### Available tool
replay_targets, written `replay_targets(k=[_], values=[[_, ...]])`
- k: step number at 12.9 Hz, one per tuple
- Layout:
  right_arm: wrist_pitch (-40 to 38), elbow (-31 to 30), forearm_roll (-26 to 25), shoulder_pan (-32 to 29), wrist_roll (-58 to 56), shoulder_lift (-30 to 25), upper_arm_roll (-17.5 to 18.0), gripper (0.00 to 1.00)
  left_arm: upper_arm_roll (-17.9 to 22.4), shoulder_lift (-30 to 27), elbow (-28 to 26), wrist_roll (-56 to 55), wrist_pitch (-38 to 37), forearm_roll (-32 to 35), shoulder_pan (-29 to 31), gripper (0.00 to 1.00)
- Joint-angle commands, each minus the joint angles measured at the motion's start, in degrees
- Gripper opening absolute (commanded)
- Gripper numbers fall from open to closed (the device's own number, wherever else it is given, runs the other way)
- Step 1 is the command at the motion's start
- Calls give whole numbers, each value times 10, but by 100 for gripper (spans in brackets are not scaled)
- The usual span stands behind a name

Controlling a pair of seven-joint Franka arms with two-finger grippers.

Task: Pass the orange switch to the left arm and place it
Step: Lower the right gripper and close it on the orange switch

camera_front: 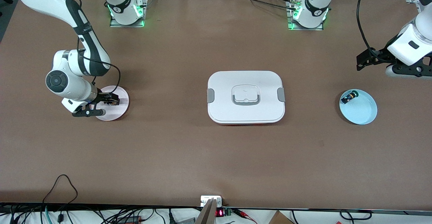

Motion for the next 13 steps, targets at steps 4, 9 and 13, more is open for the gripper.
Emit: replay_targets(k=[4,9,13], values=[[31,-7,-16,-2,-2,21,2,100,-1,8,17,7,-10,-6,1,100],[84,-44,-16,-3,-8,26,2,100,0,8,17,7,-10,-6,1,100],[86,-61,-15,-4,-2,27,2,100,1,11,17,7,-9,-6,2,100]])
